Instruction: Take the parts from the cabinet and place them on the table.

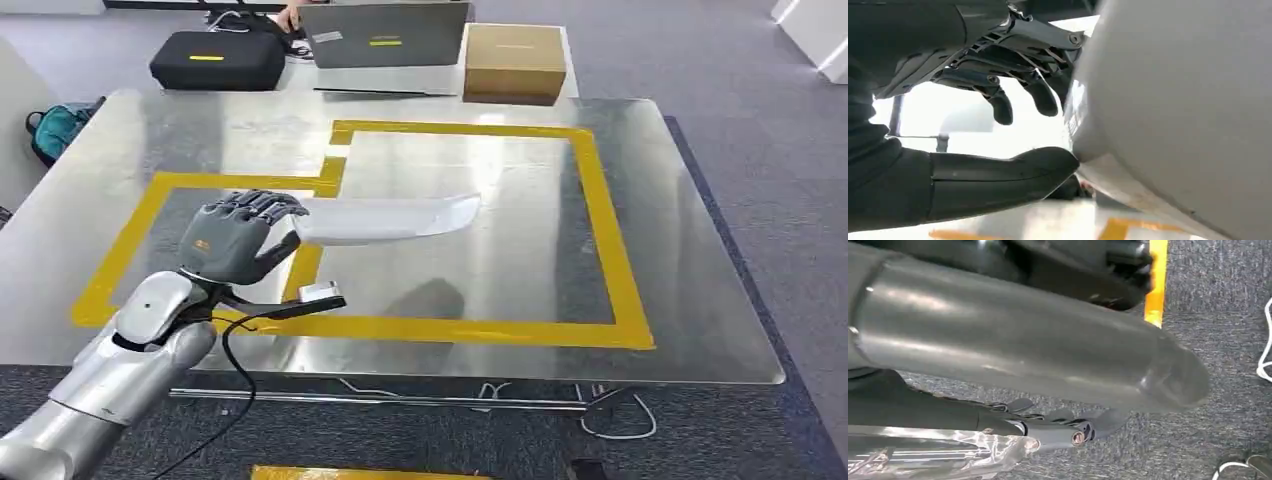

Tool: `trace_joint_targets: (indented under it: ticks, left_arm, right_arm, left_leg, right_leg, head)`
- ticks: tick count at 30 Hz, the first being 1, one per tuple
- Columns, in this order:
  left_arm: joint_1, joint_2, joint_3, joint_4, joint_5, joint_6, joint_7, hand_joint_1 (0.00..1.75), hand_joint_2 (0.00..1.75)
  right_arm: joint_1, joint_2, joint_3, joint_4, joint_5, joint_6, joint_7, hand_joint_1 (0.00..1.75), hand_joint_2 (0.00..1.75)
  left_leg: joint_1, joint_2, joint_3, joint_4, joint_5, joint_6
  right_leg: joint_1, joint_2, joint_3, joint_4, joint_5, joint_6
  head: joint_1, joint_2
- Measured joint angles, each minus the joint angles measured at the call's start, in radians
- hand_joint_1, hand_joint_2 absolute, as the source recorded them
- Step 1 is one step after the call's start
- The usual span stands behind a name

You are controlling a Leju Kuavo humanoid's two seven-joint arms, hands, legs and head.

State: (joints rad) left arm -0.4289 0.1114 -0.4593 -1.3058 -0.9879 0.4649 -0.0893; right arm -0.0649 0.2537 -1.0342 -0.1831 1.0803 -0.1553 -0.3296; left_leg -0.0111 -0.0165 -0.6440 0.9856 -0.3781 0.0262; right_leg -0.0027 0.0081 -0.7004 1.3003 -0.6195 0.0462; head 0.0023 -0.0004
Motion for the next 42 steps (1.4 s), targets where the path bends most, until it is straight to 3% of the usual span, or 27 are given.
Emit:
trace_joint_targets:
  ticks: [3, 4, 5, 7, 13, 21, 33, 42]
  left_arm:
    - [-0.003, -0.002, 0.007, 0.013, 0.063, -0.046, -0.01, 0.94, 1.75]
    - [-0.007, -0.003, 0.009, 0.019, 0.072, -0.051, -0.013, 0.94, 1.75]
    - [-0.01, -0.003, 0.011, 0.023, 0.077, -0.059, -0.013, 0.94, 1.75]
    - [-0.014, -0.003, 0.016, 0.032, 0.078, -0.061, -0.013, 0.94, 1.75]
    - [-0.026, -0.004, 0.024, 0.051, 0.078, -0.061, -0.013, 0.94, 1.75]
    - [-0.034, -0.004, 0.041, 0.101, 0.1, -0.083, 0.023, 0.94, 1.75]
    - [-0.132, 0.038, 0.155, 0.372, 0.107, -0.078, 0.105, 0.94, 1.75]
    - [-0.196, 0.074, 0.203, 0.541, 0.075, -0.054, 0.122, 0.94, 1.75]
  right_arm:
    - [-0.001, -0.002, 0.0, 0.0, 0.002, 0.001, 0.0, 0.0, 0.0]
    - [-0.001, -0.003, 0.001, 0.0, 0.003, 0.002, 0.001, 0.0, 0.0]
    - [-0.004, -0.003, 0.001, 0.0, 0.005, 0.003, 0.001, 0.0, 0.0]
    - [-0.005, -0.003, 0.002, 0.0, 0.006, 0.003, 0.003, 0.0, 0.0]
    - [-0.005, -0.003, 0.002, 0.0, 0.007, 0.006, 0.003, 0.0, 0.0]
    - [-0.007, -0.003, 0.005, 0.0, 0.014, 0.009, 0.013, 0.0, 0.0]
    - [-0.022, -0.003, 0.035, 0.0, 0.037, 0.028, 0.047, 0.0, 0.0]
    - [-0.035, -0.002, 0.053, 0.0, 0.042, 0.043, 0.066, 0.0, 0.0]
  left_leg:
    - [-0.006, -0.003, 0.037, 0.0, -0.025, -0.001]
    - [-0.014, -0.005, 0.042, 0.004, -0.034, -0.007]
    - [-0.012, -0.007, 0.04, 0.007, -0.035, -0.009]
    - [-0.012, -0.005, 0.04, 0.007, -0.036, -0.001]
    - [-0.012, -0.003, 0.045, -0.005, -0.036, -0.001]
    - [-0.011, -0.002, 0.046, -0.008, -0.035, -0.016]
    - [-0.013, -0.003, 0.047, -0.007, -0.033, -0.017]
    - [-0.013, -0.003, 0.047, -0.007, -0.033, -0.016]
  right_leg:
    - [0.009, 0.001, 0.054, -0.221, 0.182, -0.019]
    - [0.013, 0.001, 0.079, -0.263, 0.193, -0.027]
    - [0.011, 0.001, 0.087, -0.28, 0.19, -0.026]
    - [0.01, 0.006, 0.086, -0.282, 0.193, -0.02]
    - [0.011, 0.01, 0.085, -0.282, 0.187, -0.028]
    - [0.012, 0.009, 0.086, -0.282, 0.188, -0.034]
    - [0.01, 0.008, 0.088, -0.283, 0.191, -0.031]
    - [0.01, 0.008, 0.088, -0.283, 0.191, -0.032]
  head:
    - [0.0, 0.0]
    - [-0.001, 0.0]
    - [-0.002, 0.0]
    - [-0.004, 0.0]
    - [-0.004, 0.0]
    - [-0.004, 0.0]
    - [-0.004, 0.0]
    - [-0.004, 0.0]
